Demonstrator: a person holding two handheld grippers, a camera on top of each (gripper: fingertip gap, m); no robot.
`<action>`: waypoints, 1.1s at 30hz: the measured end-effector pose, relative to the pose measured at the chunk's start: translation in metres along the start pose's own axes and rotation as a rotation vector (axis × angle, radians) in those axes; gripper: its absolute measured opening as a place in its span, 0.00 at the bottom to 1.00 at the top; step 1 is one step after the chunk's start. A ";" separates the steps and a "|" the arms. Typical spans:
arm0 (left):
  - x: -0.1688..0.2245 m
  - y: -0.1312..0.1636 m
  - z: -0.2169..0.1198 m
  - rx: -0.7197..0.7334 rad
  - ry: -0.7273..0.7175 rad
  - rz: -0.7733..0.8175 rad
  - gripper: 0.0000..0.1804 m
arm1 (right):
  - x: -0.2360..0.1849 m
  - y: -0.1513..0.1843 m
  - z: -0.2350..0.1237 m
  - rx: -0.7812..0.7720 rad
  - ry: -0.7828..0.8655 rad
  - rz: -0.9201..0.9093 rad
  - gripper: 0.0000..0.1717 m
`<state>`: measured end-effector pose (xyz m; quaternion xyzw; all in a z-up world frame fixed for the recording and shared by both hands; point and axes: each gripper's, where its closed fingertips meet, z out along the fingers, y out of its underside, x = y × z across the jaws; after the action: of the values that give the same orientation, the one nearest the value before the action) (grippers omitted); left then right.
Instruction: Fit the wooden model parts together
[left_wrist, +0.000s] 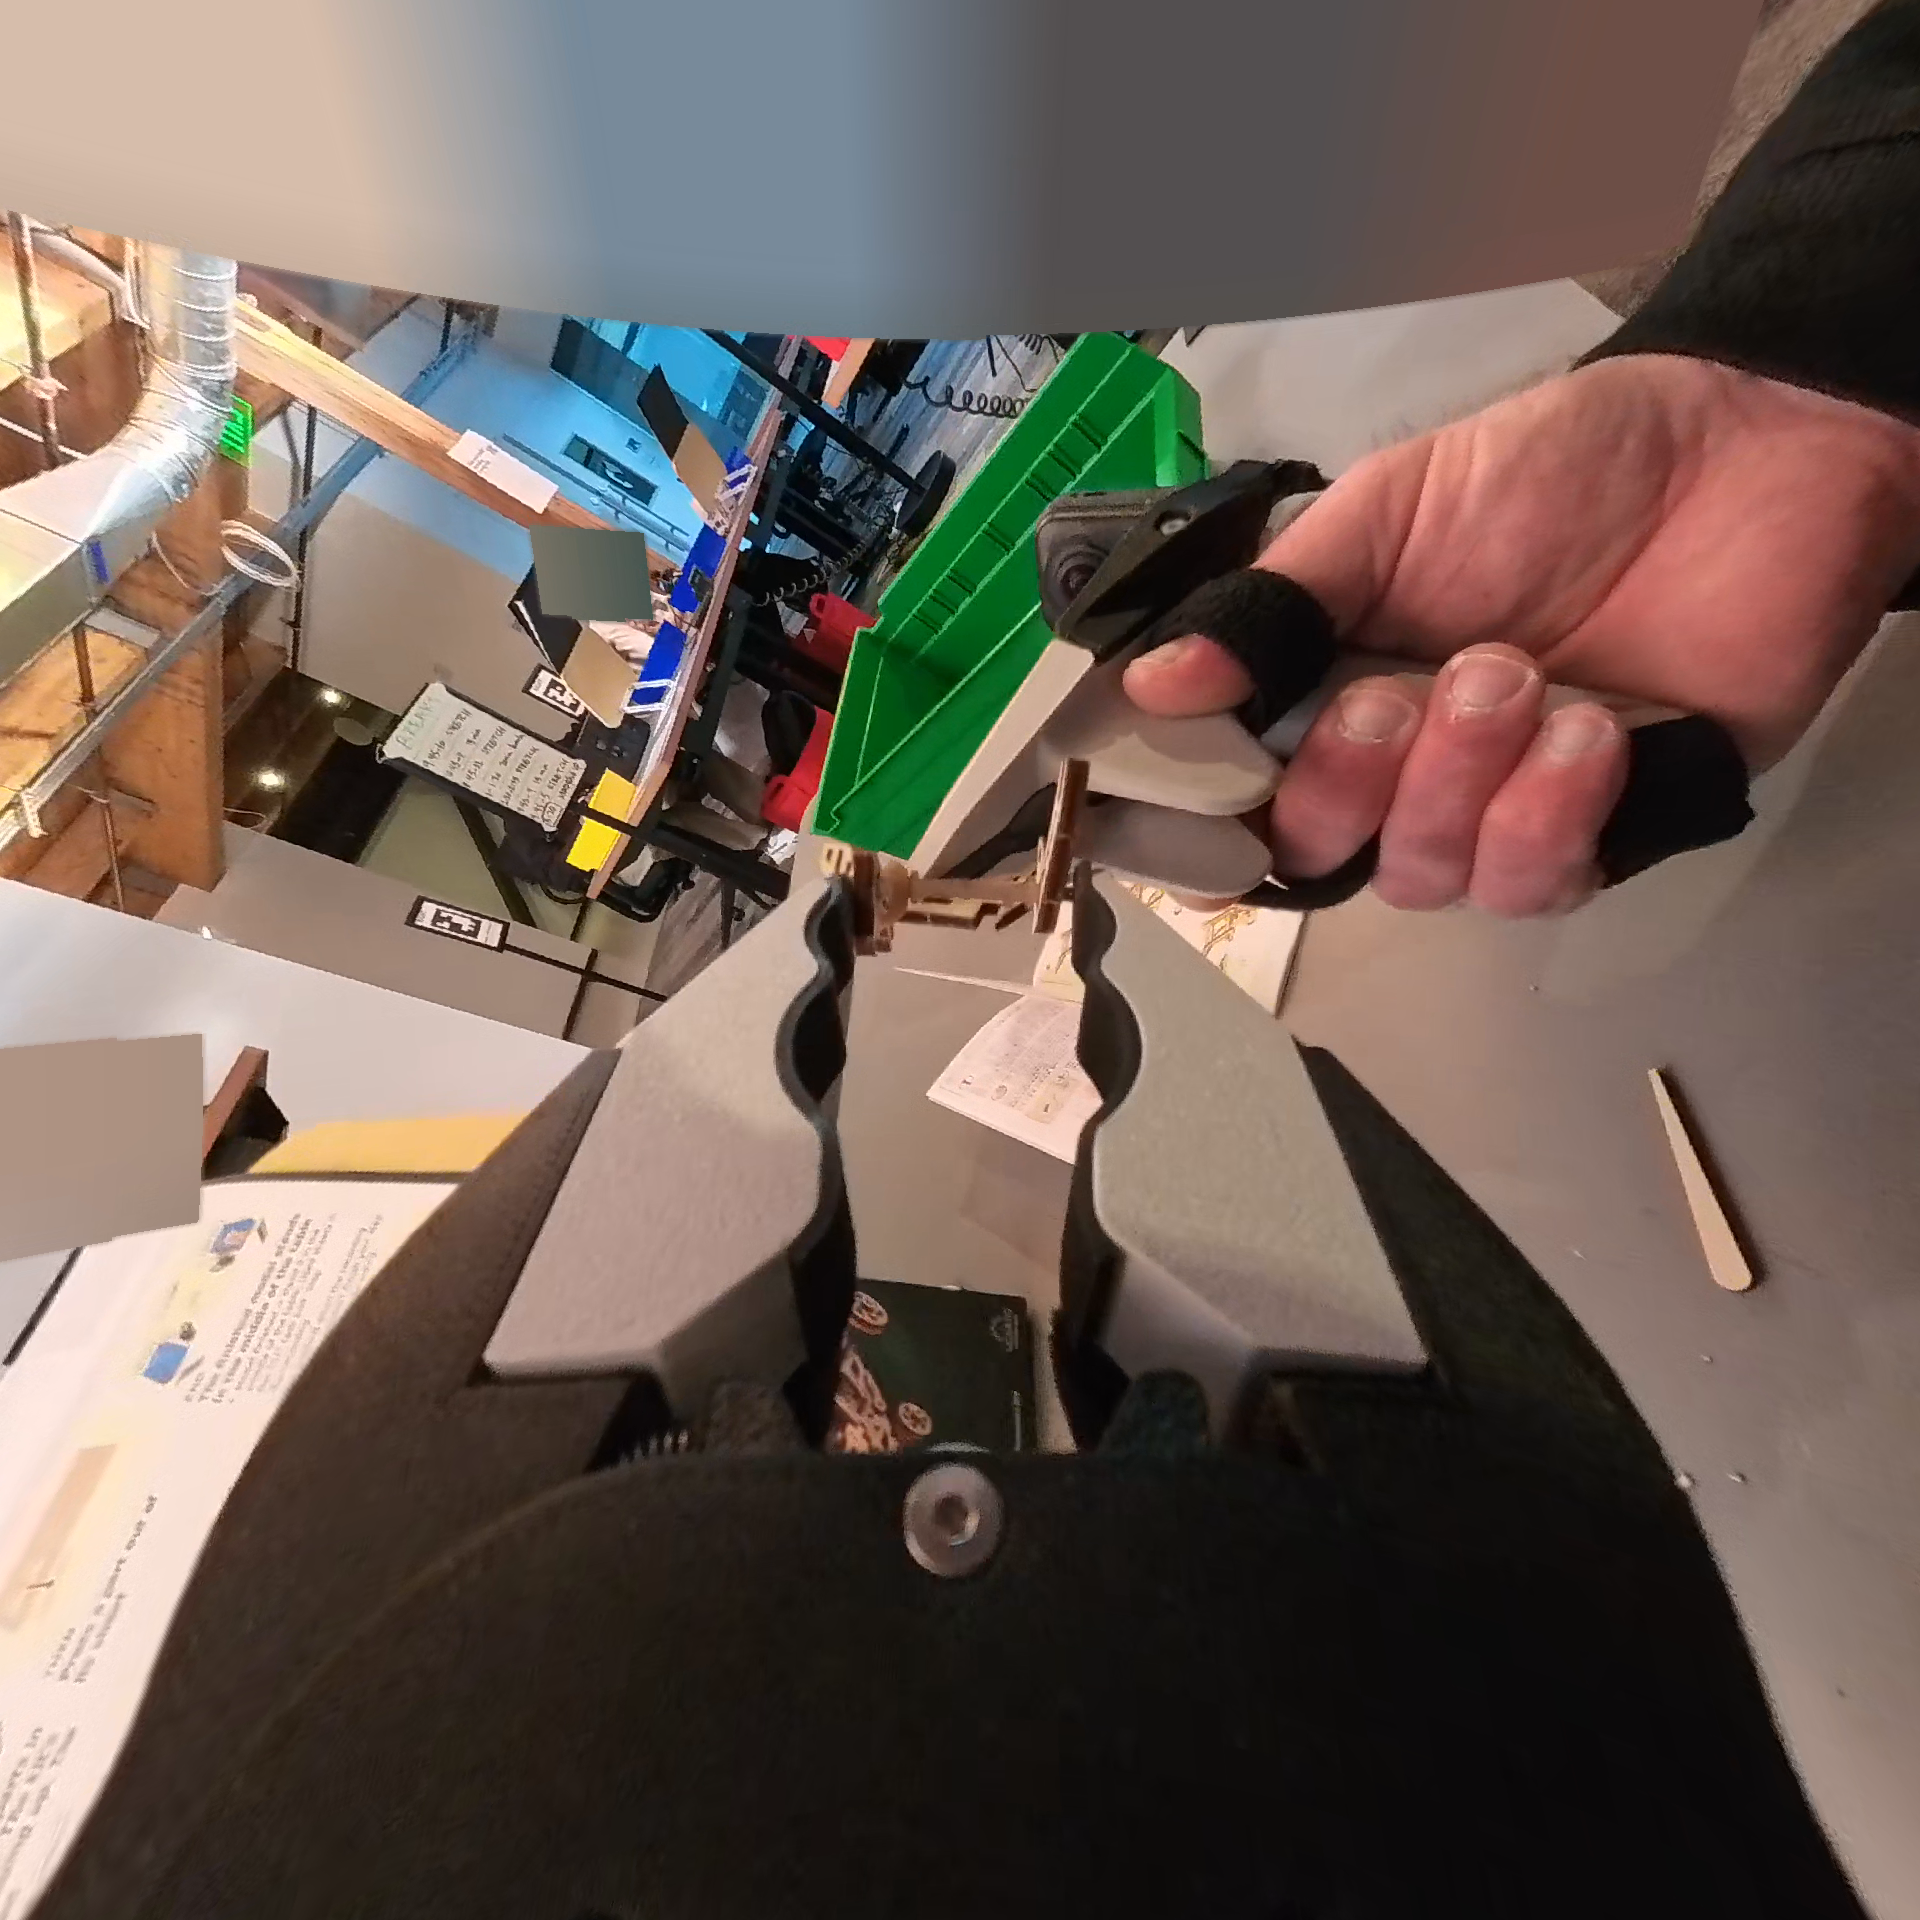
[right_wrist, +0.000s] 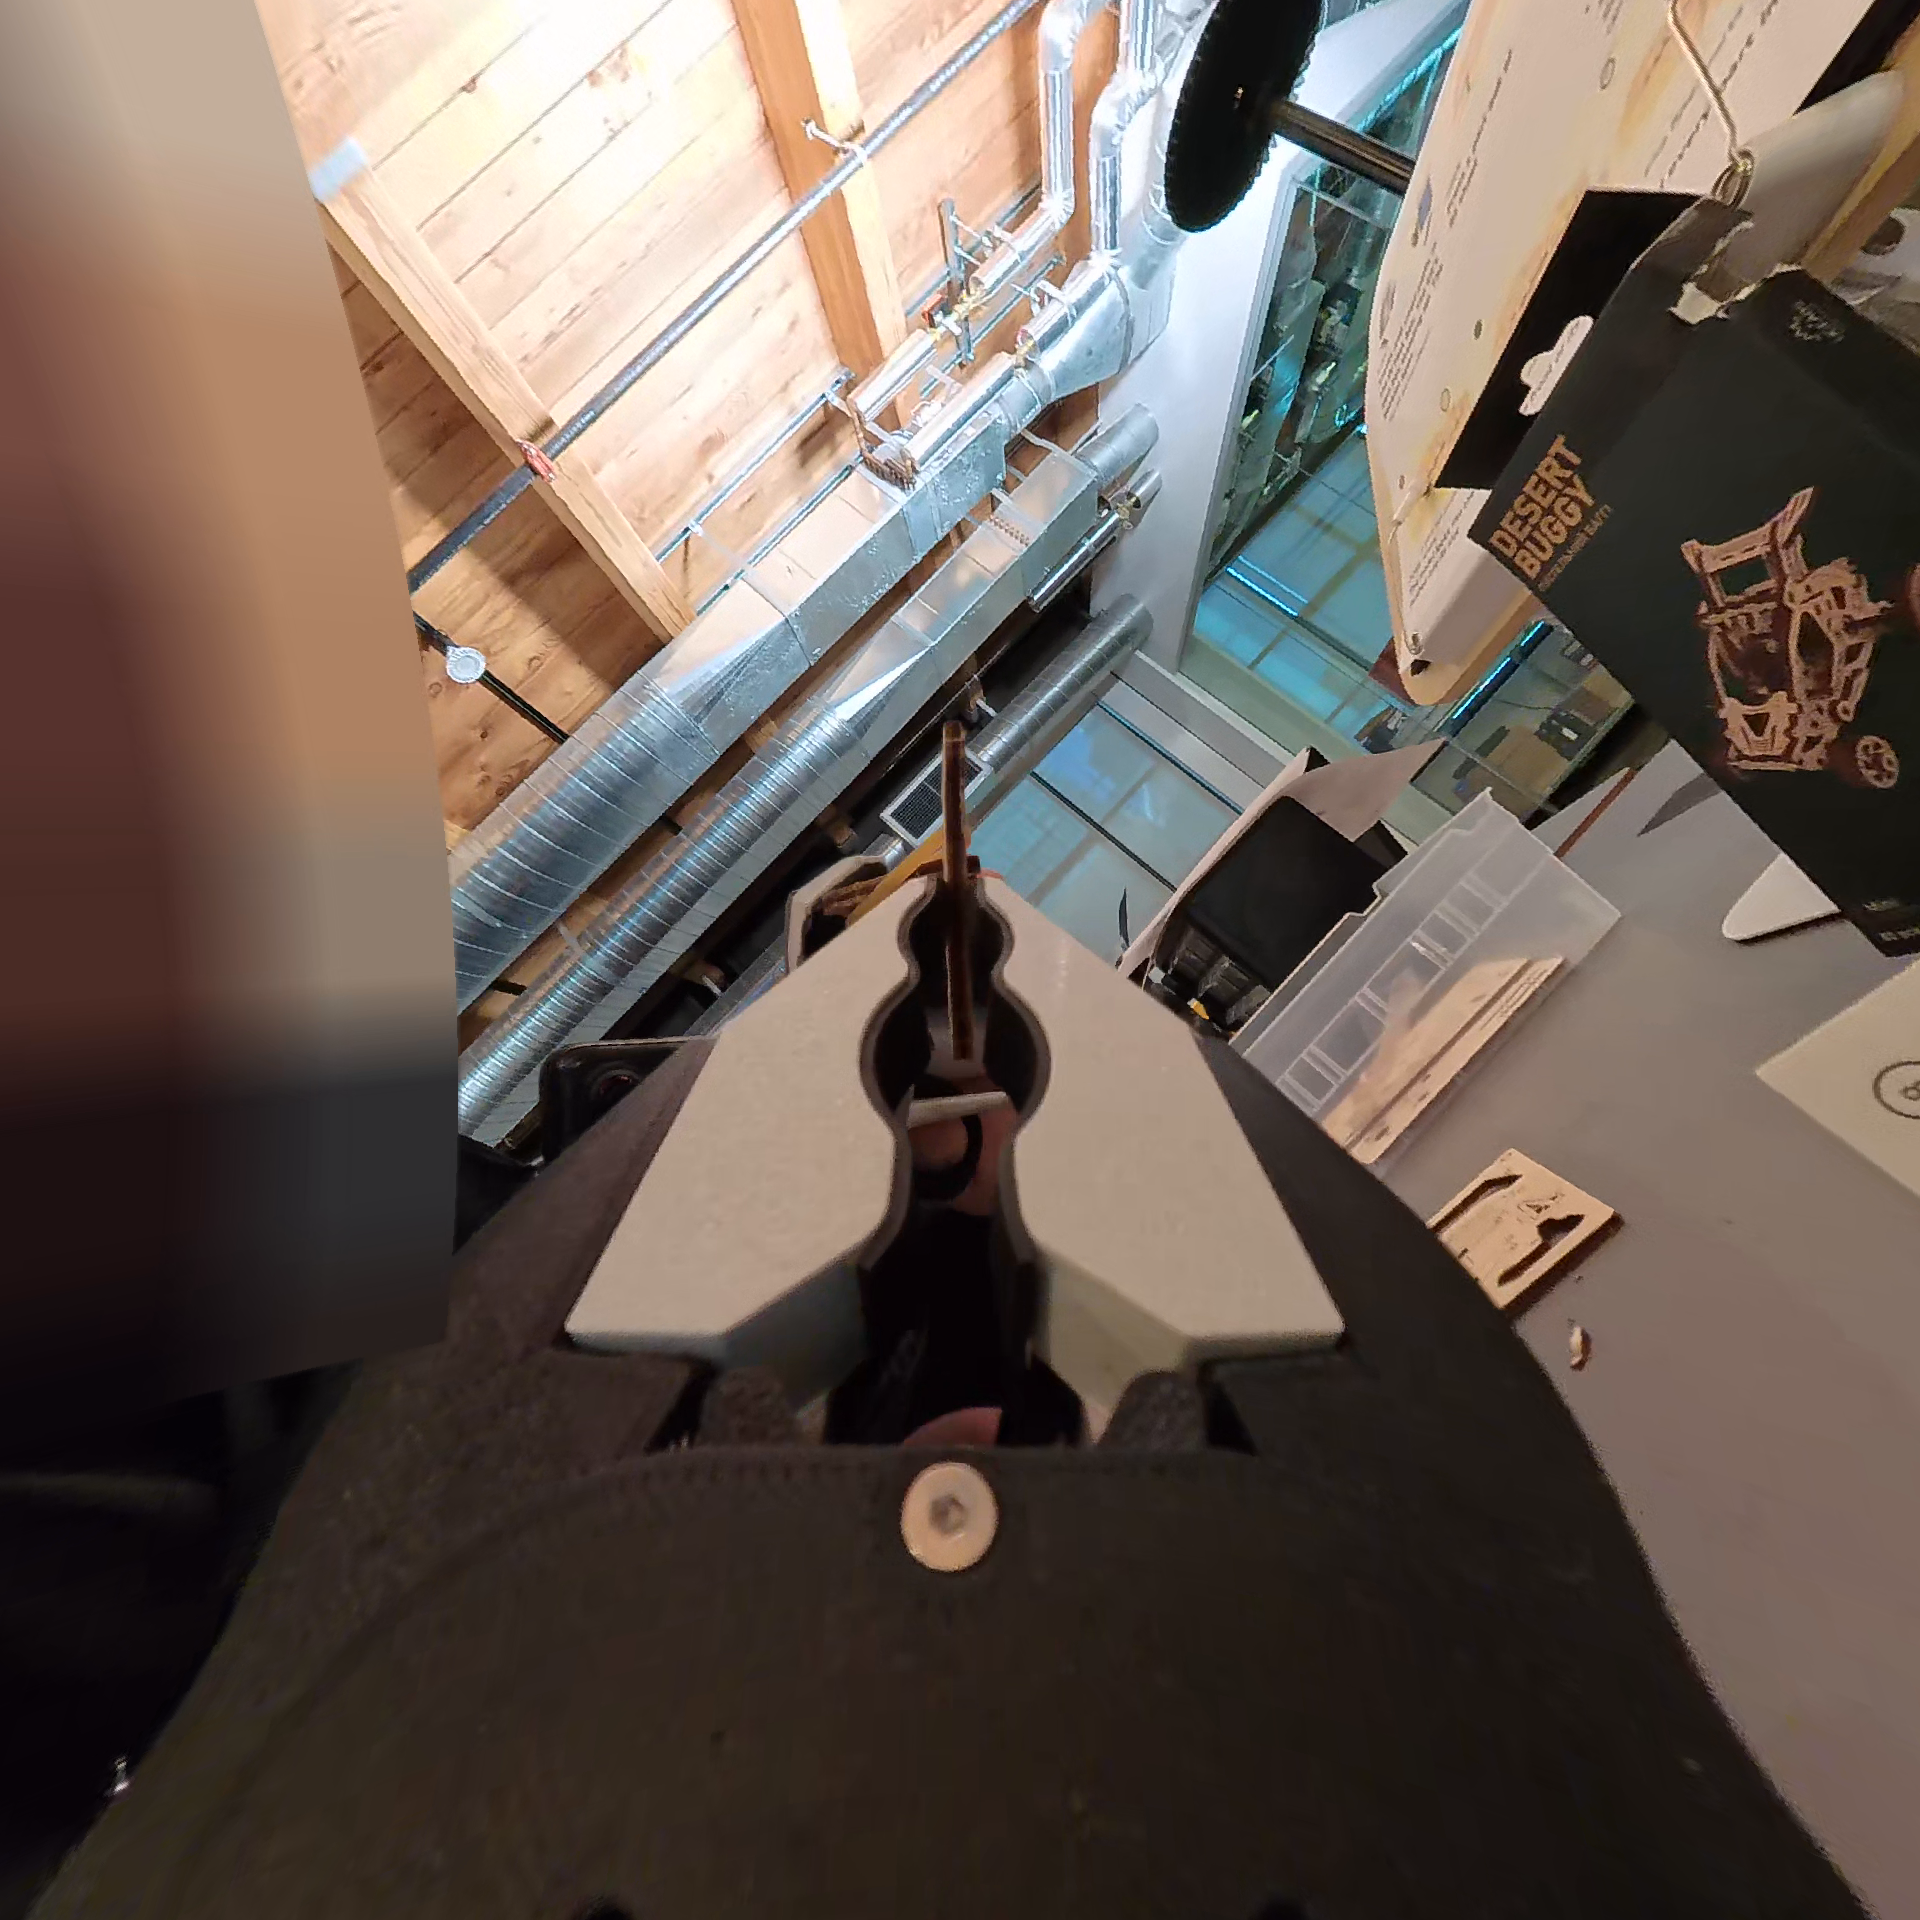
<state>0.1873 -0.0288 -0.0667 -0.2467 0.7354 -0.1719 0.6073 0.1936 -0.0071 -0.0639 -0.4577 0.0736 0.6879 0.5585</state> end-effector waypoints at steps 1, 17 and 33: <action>-0.001 -0.001 0.000 0.002 -0.001 0.004 0.22 | -0.001 -0.001 0.000 0.006 -0.006 0.005 0.00; -0.007 -0.009 0.004 -0.001 -0.006 0.078 0.22 | -0.004 -0.005 0.005 0.057 -0.061 0.063 0.00; -0.010 -0.007 0.005 -0.004 0.003 0.096 0.22 | -0.003 -0.007 0.006 0.067 -0.060 0.061 0.00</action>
<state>0.1946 -0.0288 -0.0559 -0.2123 0.7477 -0.1416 0.6130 0.1961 -0.0028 -0.0550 -0.4153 0.0936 0.7153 0.5542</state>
